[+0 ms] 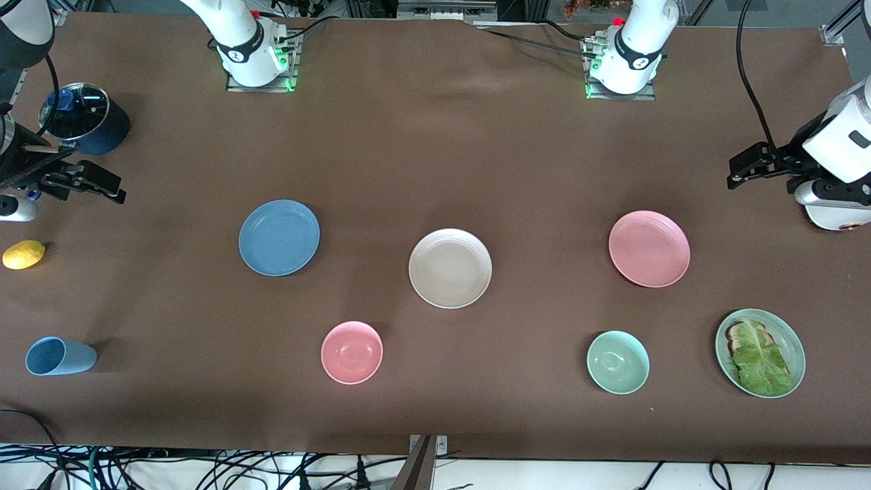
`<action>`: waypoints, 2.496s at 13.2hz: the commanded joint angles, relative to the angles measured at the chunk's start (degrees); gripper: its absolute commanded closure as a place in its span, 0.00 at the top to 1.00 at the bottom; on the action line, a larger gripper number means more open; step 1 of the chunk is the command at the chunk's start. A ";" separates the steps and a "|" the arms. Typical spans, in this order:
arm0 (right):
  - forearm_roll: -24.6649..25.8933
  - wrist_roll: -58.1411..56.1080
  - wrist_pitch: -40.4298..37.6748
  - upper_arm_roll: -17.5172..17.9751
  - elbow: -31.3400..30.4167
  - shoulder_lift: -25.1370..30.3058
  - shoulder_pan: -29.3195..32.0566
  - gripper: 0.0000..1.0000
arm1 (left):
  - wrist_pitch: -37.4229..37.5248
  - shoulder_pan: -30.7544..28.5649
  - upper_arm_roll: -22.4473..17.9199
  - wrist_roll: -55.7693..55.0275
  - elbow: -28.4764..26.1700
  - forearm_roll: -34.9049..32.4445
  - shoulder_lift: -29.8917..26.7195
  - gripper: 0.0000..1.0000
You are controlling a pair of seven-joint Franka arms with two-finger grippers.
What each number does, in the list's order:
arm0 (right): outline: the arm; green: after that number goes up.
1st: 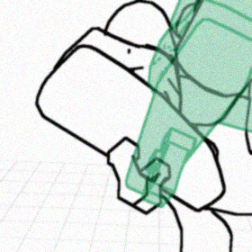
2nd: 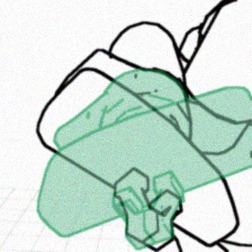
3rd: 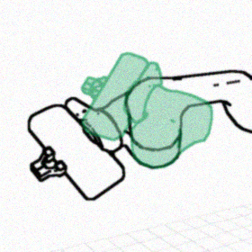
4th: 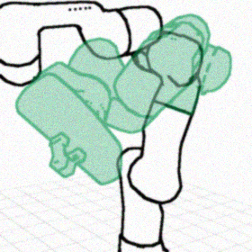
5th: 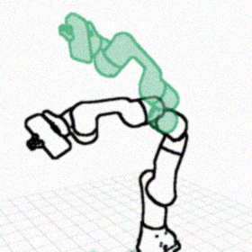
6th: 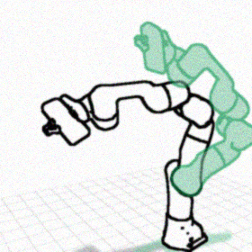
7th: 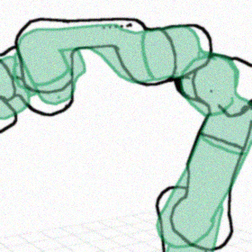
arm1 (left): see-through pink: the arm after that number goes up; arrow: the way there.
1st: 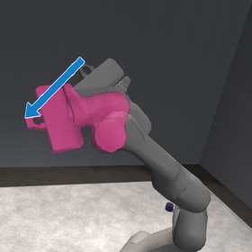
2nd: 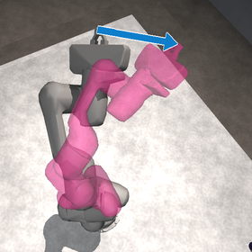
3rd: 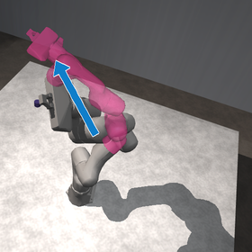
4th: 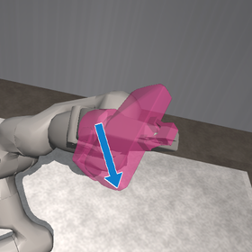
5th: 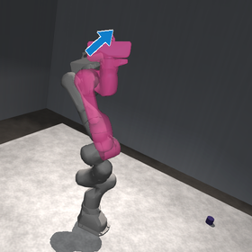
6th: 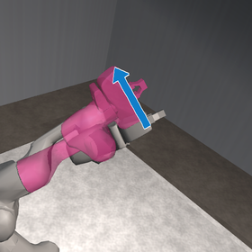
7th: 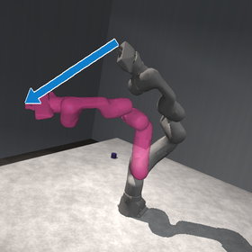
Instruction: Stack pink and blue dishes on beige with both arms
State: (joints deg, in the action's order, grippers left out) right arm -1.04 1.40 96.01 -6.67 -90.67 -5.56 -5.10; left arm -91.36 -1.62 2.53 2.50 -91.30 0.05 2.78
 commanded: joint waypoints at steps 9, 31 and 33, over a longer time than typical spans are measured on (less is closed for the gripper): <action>0.33 -0.97 0.84 0.43 0.23 0.29 0.09 1.00 | 0.13 -0.22 -0.07 -0.04 0.25 0.30 -0.14 1.00; 0.07 -0.26 1.90 0.34 0.41 -0.24 0.18 1.00 | 0.13 -0.14 0.02 0.05 0.16 0.22 -0.05 1.00; -0.19 -0.35 1.90 0.34 0.41 -0.24 0.27 1.00 | 0.13 -0.14 0.02 0.05 0.16 0.22 -0.05 1.00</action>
State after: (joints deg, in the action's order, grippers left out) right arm -1.04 1.29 97.81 -6.56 -90.68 -5.69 -5.23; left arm -91.35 -1.62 2.48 2.50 -91.31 0.05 2.78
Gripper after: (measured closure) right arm 0.000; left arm 0.000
